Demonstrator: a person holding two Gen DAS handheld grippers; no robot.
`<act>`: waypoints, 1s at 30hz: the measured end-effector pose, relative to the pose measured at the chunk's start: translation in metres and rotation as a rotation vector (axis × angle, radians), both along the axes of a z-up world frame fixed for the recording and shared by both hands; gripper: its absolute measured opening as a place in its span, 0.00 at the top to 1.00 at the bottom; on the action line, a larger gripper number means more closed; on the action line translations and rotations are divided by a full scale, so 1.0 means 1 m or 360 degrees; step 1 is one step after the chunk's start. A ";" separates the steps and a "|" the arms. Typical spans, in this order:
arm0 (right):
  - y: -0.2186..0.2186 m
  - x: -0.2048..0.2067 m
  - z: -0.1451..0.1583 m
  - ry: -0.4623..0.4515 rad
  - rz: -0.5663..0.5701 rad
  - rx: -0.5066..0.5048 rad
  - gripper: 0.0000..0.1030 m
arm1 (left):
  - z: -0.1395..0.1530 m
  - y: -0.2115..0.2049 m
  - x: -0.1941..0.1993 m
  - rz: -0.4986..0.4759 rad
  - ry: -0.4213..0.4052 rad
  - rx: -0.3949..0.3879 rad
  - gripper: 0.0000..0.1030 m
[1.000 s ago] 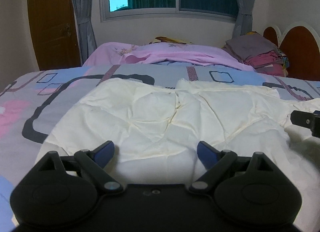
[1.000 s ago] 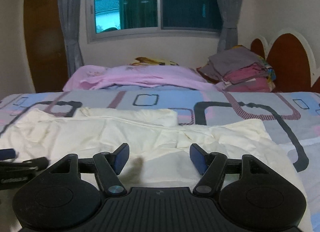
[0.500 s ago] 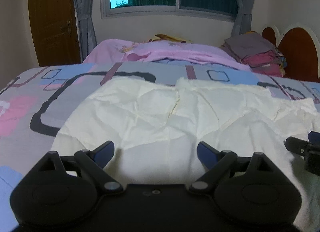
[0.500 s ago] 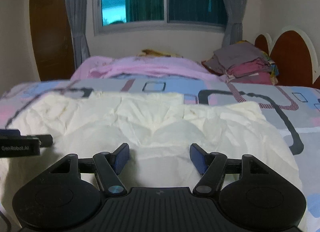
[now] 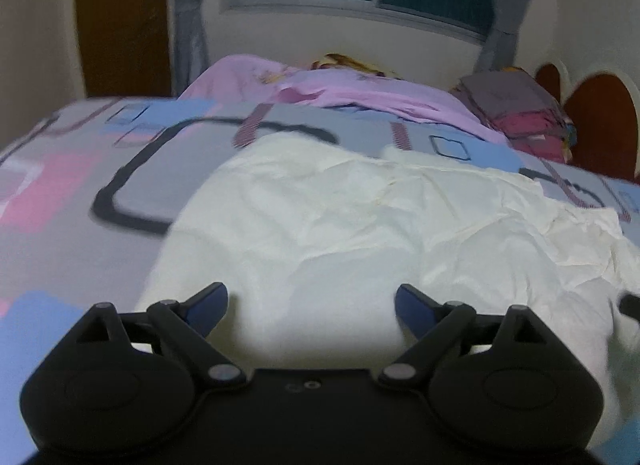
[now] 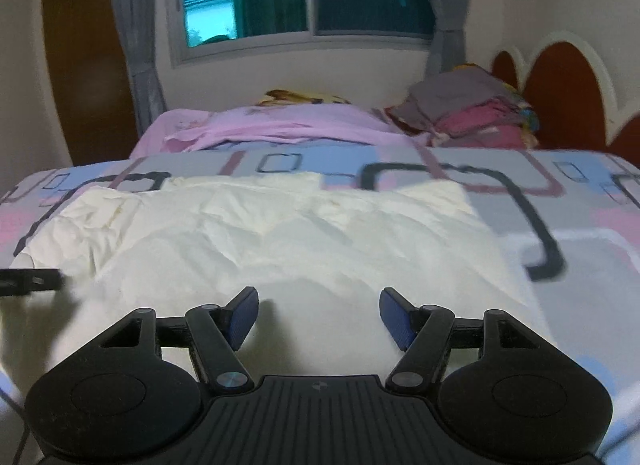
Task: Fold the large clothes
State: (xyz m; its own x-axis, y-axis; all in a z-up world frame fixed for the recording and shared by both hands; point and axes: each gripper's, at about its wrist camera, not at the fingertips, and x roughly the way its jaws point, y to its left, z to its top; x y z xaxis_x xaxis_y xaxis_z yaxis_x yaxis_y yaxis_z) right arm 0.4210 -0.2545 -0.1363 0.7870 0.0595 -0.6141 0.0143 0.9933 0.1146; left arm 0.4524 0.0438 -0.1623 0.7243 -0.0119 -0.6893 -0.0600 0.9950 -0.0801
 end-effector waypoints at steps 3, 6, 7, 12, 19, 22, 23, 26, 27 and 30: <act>-0.026 -0.025 0.001 0.0057 -0.0089 0.0036 0.35 | 0.001 0.026 -0.018 0.0091 0.0053 -0.0086 0.10; -0.048 -0.049 0.001 0.0104 -0.0191 0.0089 0.35 | -0.003 0.048 -0.038 0.0163 0.0109 -0.0145 0.10; -0.054 -0.057 0.000 0.0120 -0.0221 0.0103 0.35 | -0.006 0.054 -0.044 0.0185 0.0129 -0.0164 0.09; -0.079 -0.085 -0.009 0.0219 -0.0339 0.0212 0.29 | -0.020 0.077 -0.066 0.0285 0.0232 -0.0314 0.08; -0.089 -0.089 -0.029 0.0291 -0.0378 0.0489 0.25 | -0.042 0.086 -0.061 0.0339 0.0266 -0.0619 0.09; -0.092 -0.083 -0.038 0.0294 -0.0388 0.0625 0.26 | -0.049 0.086 -0.048 0.0330 0.0225 -0.0721 0.14; -0.093 -0.081 -0.040 0.0290 -0.0392 0.0657 0.26 | -0.051 0.086 -0.043 0.0345 0.0214 -0.0731 0.15; -0.094 -0.072 -0.044 0.0271 -0.0390 0.0726 0.26 | -0.055 0.088 -0.034 0.0388 0.0153 -0.0794 0.26; -0.096 -0.068 -0.046 0.0272 -0.0402 0.0748 0.26 | -0.056 0.089 -0.030 0.0404 0.0151 -0.0808 0.32; -0.098 -0.060 -0.050 0.0243 -0.0425 0.0787 0.26 | -0.058 0.093 -0.028 0.0453 0.0130 -0.0843 0.44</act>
